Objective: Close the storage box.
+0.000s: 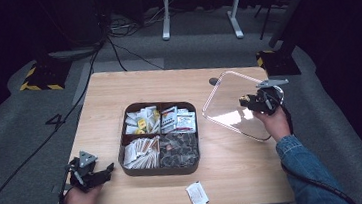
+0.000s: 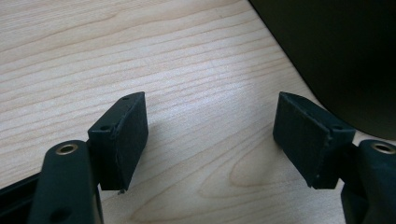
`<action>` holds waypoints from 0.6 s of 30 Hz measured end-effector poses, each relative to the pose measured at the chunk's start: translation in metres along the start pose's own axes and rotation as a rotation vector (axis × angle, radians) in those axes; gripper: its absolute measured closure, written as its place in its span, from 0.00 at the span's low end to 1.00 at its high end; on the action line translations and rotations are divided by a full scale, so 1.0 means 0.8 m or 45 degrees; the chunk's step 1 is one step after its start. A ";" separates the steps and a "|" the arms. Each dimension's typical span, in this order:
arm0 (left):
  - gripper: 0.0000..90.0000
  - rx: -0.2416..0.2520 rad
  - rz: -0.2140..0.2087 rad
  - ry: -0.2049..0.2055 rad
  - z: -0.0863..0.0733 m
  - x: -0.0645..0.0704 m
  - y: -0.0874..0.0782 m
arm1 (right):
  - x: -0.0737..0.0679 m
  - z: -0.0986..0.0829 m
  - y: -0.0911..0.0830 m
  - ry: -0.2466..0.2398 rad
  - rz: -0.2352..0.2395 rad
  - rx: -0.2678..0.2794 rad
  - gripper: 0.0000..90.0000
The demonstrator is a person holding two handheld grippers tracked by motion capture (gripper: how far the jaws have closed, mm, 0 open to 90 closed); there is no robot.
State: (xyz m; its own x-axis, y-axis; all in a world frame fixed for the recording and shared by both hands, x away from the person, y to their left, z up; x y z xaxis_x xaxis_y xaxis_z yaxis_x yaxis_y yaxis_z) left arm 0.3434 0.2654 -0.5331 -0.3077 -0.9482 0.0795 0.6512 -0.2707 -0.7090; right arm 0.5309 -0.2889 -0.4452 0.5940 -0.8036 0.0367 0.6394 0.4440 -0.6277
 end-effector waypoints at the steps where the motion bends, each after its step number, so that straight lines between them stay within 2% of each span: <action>1: 0.30 0.000 0.000 0.000 0.000 0.000 0.000 | 0.000 0.003 -0.003 0.003 0.004 0.004 0.65; 7: 0.30 0.001 0.000 -0.001 0.000 0.000 0.000 | -0.003 0.016 -0.014 -0.003 0.028 0.026 0.65; 12: 0.30 -0.003 -0.002 -0.001 0.000 0.000 0.000 | -0.007 0.027 -0.023 0.023 0.061 0.038 0.65; 18: 0.30 0.002 0.005 -0.005 0.000 0.000 0.000 | -0.019 0.045 -0.027 0.001 0.099 0.064 0.65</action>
Point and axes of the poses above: each handheld gripper's, and its own axes: y roughly forward along the jaws, z roughly out of its top, x roughly to its right, the point moved 4 cm from there along y, roughly forward along the jaws, and after that the axes turned 4 degrees about -y, right-handed, at the moved point
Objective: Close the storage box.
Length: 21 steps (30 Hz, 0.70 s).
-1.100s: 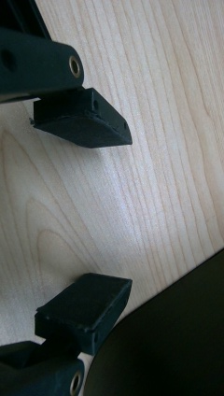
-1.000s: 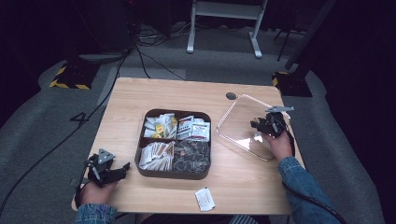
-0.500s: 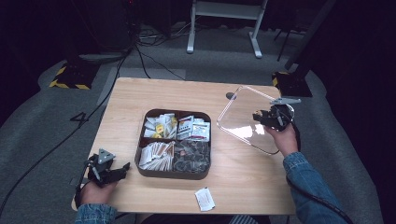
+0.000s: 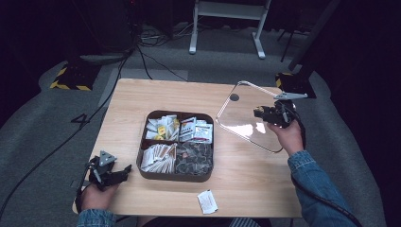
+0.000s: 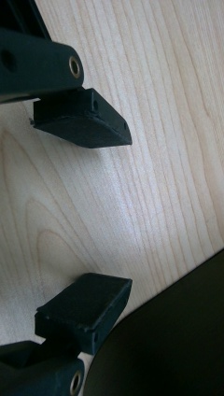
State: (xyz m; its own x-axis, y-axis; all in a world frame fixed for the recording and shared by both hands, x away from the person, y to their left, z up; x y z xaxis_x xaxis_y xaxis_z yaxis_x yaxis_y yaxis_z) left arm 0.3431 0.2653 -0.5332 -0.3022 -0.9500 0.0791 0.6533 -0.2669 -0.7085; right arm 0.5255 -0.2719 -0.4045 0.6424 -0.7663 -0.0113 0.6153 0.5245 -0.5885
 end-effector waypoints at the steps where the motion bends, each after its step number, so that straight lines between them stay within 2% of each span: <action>1: 0.30 0.000 0.001 0.001 0.000 0.000 0.000 | -0.004 0.004 0.001 -0.005 0.011 0.001 0.65; 7: 0.30 0.001 0.008 -0.005 0.000 0.001 0.000 | -0.028 0.024 0.009 -0.065 0.067 0.007 0.65; 11: 0.30 0.006 0.018 -0.012 -0.001 0.001 -0.001 | -0.056 0.043 0.017 -0.110 0.130 0.011 0.65; 12: 0.30 0.003 0.015 -0.011 -0.002 0.002 -0.001 | -0.056 0.043 0.017 -0.110 0.130 0.011 0.65; 15: 0.28 -0.001 0.001 0.005 -0.004 0.003 -0.003 | -0.074 0.052 0.023 -0.126 0.165 0.015 0.65; 21: 0.28 -0.004 -0.006 0.005 -0.005 0.003 -0.004 | -0.104 0.066 0.031 -0.138 0.218 0.030 0.65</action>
Point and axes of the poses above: each handheld gripper's, and its own axes: y roughly forward along the jaws, z roughly out of its top, x roughly to its right, the point moved 4 cm from there along y, roughly forward along the jaws, and after that the axes turned 4 degrees about -y, right-handed, at the moved point
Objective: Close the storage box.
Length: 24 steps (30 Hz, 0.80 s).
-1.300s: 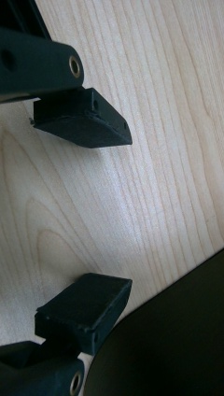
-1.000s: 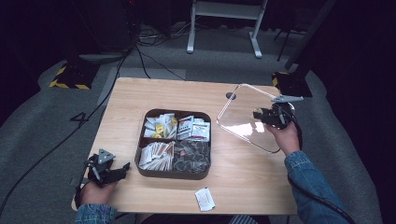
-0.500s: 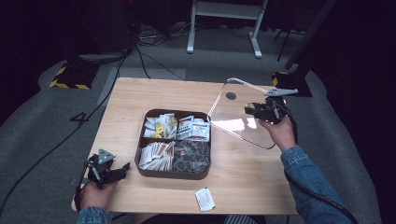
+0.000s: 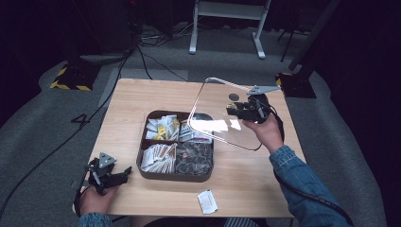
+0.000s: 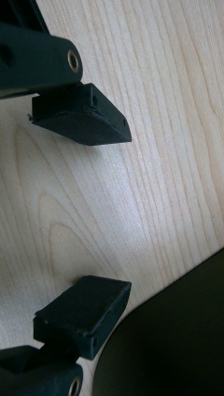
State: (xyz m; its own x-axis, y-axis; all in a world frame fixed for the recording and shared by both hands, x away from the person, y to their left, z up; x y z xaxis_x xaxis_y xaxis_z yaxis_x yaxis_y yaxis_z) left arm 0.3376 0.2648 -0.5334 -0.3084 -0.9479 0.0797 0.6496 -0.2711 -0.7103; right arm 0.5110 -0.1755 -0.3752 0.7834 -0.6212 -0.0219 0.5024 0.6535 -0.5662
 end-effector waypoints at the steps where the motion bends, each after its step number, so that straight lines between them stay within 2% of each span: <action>1: 0.28 0.000 0.000 -0.003 0.000 0.000 0.000 | -0.009 0.004 0.004 -0.013 0.015 -0.001 0.65; 3: 0.27 -0.001 -0.005 -0.002 0.000 0.000 0.000 | -0.012 0.006 0.005 -0.019 0.019 -0.002 0.65; 13: 0.23 -0.003 -0.007 0.008 0.002 0.000 0.003 | -0.049 0.025 0.018 -0.051 0.082 -0.020 0.65; 24: 0.17 -0.028 -0.010 0.010 0.005 0.000 0.006 | -0.077 0.034 0.037 -0.085 0.120 -0.045 0.65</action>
Point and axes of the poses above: each handheld gripper's, and its own axes: y roughly forward along the jaws, z roughly out of its top, x roughly to its right, the point moved 4 cm from there along y, roughly forward along the jaws, and after that the axes turned 4 degrees about -y, right-handed, at the moved point
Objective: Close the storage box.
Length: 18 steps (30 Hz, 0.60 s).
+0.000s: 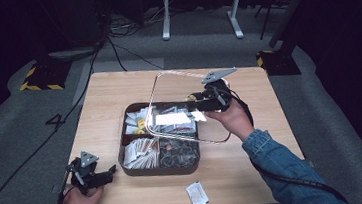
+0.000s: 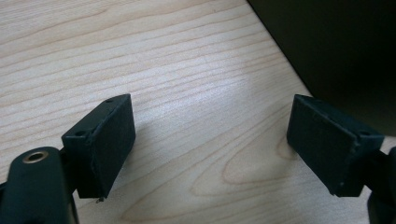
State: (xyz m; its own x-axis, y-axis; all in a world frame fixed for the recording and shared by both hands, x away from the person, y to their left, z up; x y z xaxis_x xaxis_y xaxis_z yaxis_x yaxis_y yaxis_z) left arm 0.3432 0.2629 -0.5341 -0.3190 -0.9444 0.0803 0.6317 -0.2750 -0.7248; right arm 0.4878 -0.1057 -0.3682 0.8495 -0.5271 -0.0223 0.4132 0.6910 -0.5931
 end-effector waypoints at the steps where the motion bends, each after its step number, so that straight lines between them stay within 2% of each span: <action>1: 0.17 0.000 0.001 0.000 0.000 0.000 0.000 | -0.004 0.001 0.004 -0.004 0.004 -0.006 0.65; 9: 0.17 -0.001 0.003 0.002 0.000 0.000 0.000 | -0.022 0.005 0.028 -0.012 0.041 -0.016 0.65; 18: 0.17 0.003 0.005 0.002 0.000 0.000 0.001 | -0.049 0.002 0.072 -0.037 0.113 -0.051 0.65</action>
State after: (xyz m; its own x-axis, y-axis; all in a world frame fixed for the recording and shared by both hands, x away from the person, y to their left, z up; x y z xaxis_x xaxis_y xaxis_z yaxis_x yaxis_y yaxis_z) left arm 0.3436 0.2626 -0.5344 -0.3172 -0.9453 0.0763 0.6348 -0.2714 -0.7234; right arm 0.4791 -0.0442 -0.4001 0.8916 -0.4498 -0.0532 0.3228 0.7136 -0.6218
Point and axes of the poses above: each handheld gripper's, and its own axes: y roughly forward along the jaws, z roughly out of its top, x roughly to its right, the point moved 4 cm from there along y, roughly forward along the jaws, and after that the axes turned 4 degrees about -y, right-handed, at the moved point
